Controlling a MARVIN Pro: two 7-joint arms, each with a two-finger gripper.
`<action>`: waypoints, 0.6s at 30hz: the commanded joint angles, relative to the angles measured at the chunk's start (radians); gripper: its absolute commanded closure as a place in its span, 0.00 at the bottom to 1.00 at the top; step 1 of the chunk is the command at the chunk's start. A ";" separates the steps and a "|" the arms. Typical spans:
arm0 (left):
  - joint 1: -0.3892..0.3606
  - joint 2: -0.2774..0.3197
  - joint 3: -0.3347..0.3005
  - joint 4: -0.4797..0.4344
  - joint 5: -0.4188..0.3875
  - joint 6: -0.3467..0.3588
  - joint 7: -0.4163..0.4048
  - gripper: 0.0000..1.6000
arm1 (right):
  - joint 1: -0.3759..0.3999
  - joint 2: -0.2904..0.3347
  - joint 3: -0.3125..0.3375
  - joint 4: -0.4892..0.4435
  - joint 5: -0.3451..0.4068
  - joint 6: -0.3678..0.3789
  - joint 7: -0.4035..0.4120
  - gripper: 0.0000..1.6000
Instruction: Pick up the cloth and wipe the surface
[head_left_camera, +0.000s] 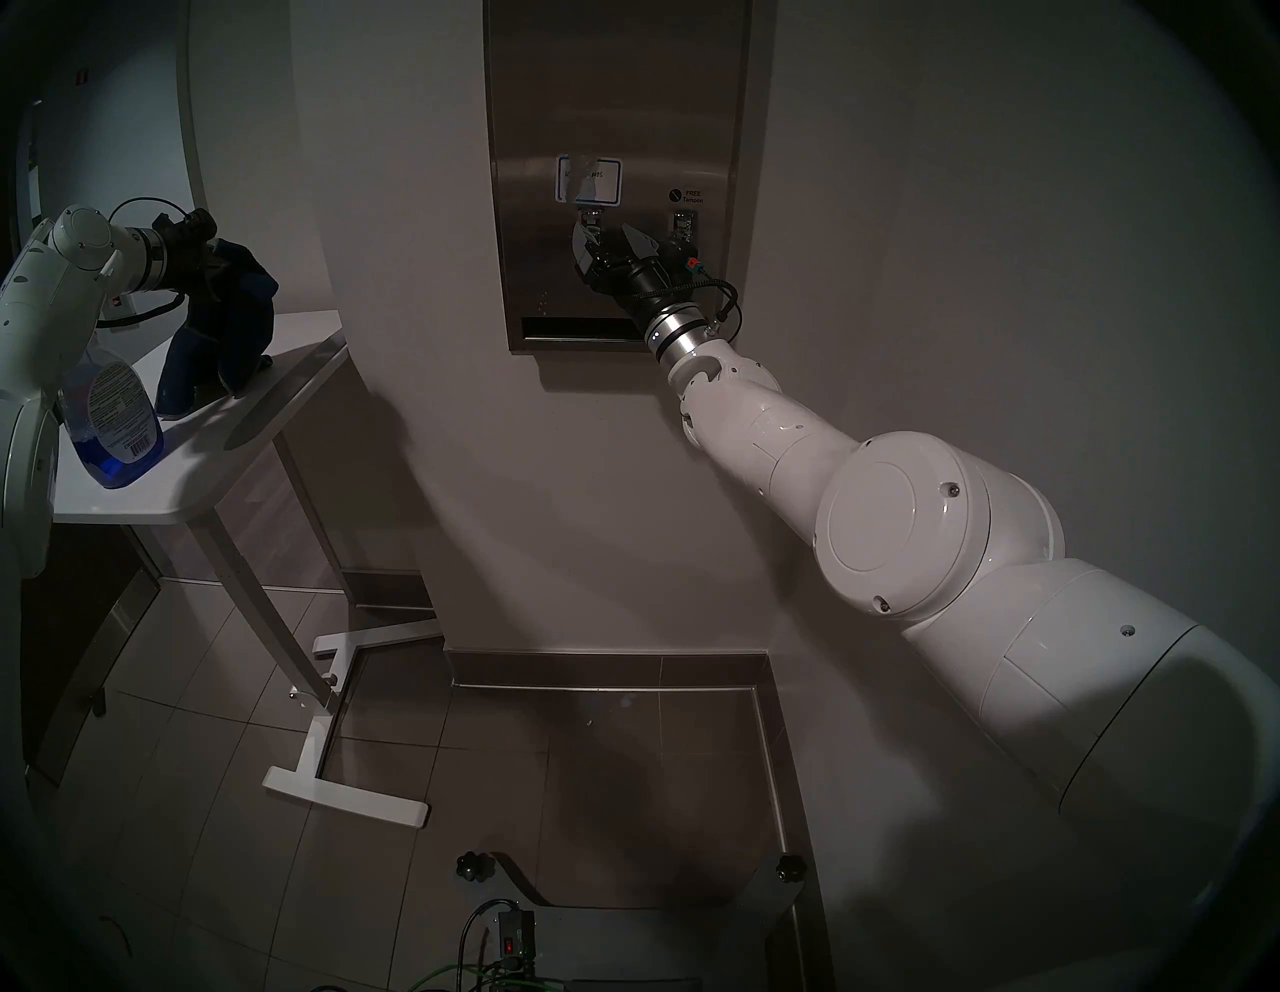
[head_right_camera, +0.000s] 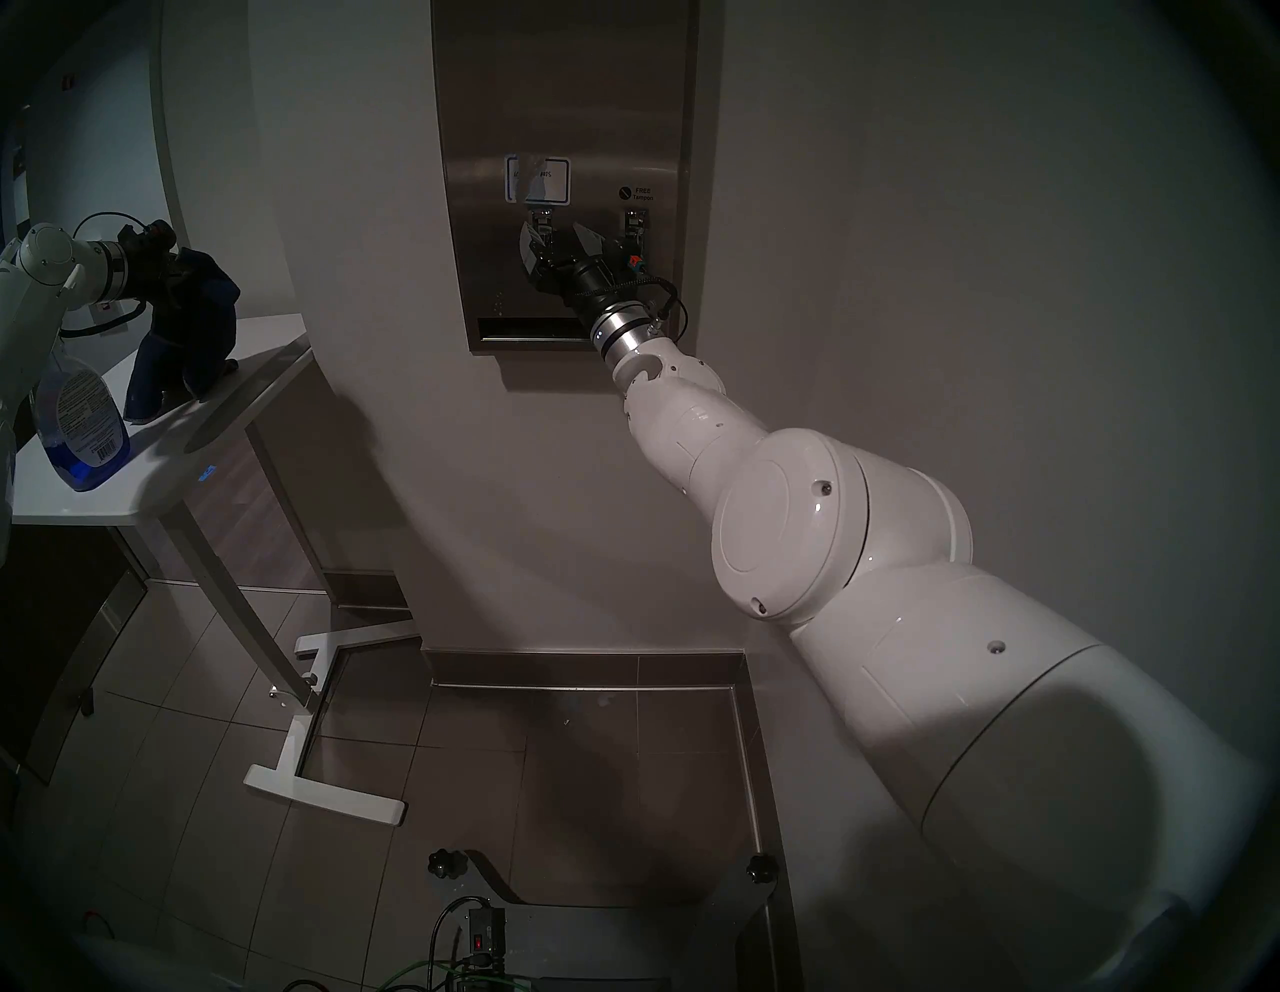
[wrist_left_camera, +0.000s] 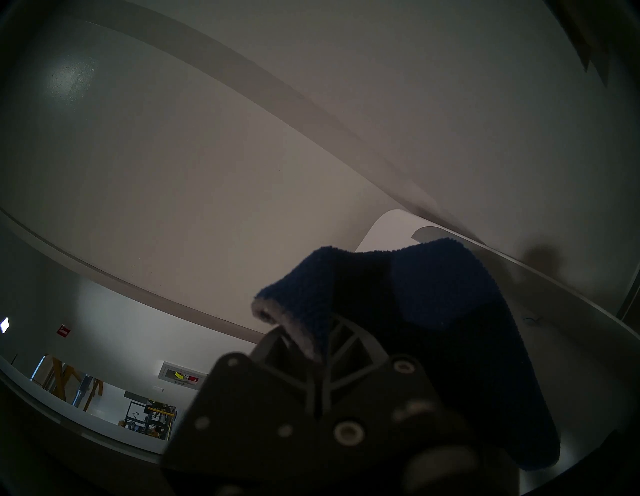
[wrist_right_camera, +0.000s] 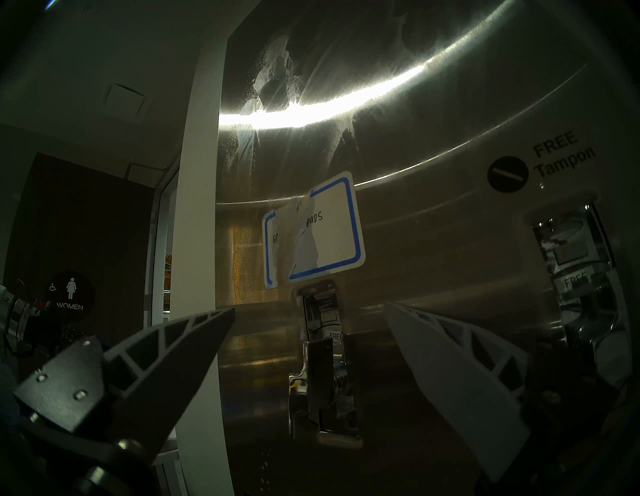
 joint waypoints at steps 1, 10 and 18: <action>-0.086 -0.029 -0.016 -0.005 -0.008 -0.021 0.010 0.00 | 0.028 0.011 0.007 -0.021 0.007 0.007 -0.014 0.00; -0.130 -0.039 -0.021 0.001 -0.013 -0.044 -0.068 0.00 | 0.024 0.015 0.012 -0.020 0.006 0.011 -0.013 0.00; -0.170 -0.013 -0.018 -0.019 0.001 -0.055 -0.187 0.00 | 0.019 0.017 0.013 -0.020 0.005 0.012 -0.007 0.00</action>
